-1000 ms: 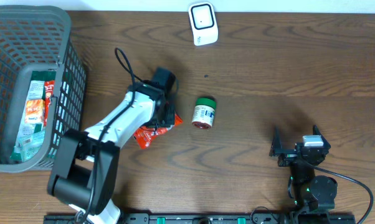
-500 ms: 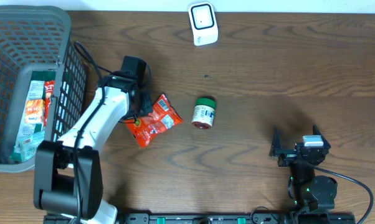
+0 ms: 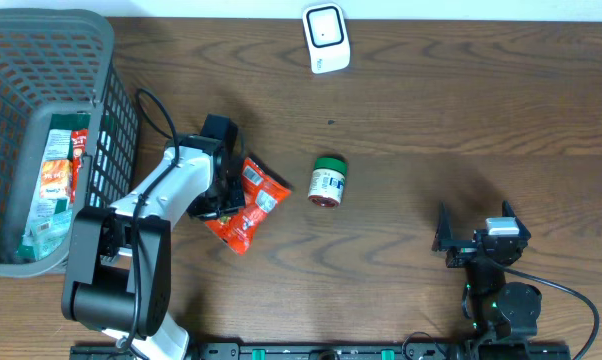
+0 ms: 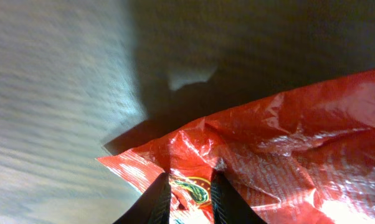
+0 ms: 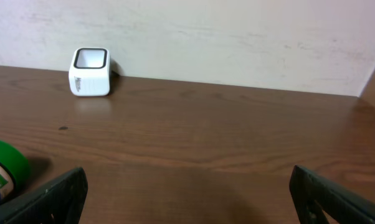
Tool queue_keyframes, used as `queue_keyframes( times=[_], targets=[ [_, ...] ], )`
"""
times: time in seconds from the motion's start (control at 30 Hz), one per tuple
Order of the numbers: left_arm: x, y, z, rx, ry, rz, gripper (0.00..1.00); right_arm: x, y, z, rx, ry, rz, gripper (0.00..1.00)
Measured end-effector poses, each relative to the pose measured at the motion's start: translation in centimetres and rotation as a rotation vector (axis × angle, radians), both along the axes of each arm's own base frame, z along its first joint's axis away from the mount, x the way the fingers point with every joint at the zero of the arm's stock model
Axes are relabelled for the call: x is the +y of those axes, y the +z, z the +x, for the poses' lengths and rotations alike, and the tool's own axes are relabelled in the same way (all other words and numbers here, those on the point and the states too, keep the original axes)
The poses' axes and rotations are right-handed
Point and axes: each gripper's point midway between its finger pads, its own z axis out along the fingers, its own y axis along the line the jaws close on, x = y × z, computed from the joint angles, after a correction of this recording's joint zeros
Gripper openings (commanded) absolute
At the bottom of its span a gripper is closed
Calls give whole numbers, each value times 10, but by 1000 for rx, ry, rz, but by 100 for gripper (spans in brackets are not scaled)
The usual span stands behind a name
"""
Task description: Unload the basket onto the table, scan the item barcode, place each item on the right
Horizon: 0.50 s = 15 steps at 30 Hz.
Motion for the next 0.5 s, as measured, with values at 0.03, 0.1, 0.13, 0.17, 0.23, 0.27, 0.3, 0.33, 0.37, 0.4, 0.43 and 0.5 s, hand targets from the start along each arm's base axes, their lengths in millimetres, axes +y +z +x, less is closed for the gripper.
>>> queue_keyframes(
  times=[0.03, 0.1, 0.13, 0.17, 0.23, 0.27, 0.3, 0.33, 0.37, 0.4, 0.43, 0.5],
  targets=[
    [-2, 0, -3, 12, 1, -12, 33, 0, 0, 0, 0, 0, 0, 99],
    [-6, 3, -6, 23, 7, -39, 35, 0, 0, 0, 0, 0, 0, 99],
    [-9, 5, -5, 18, 7, -55, 35, 0, 0, 0, 0, 0, 0, 99],
    [-12, 11, -2, 0, 7, -72, 35, 0, 0, 0, 0, 0, 0, 99],
    [-17, 25, 9, -69, 3, -102, 34, 0, 0, 0, 0, 0, 0, 99],
    [-19, 34, 14, -108, 1, -117, 33, 0, 0, 0, 0, 0, 0, 99],
    [-22, 45, 21, -153, -1, -133, 30, 0, 0, 0, 0, 0, 0, 99],
    [-24, 55, 24, -187, -3, -145, 29, 0, 0, 0, 0, 0, 0, 99],
    [-25, 63, 27, -214, -7, -153, 29, 0, 0, 0, 0, 0, 0, 99],
    [-26, 69, 28, -232, -10, -159, 29, 0, 0, 0, 0, 0, 0, 99],
    [-28, 73, 29, -246, -14, -163, 27, 0, 0, 0, 0, 0, 0, 99],
    [-34, 75, 30, -258, -30, -169, 24, 0, 0, 0, 0, 0, 0, 99]
  ],
)
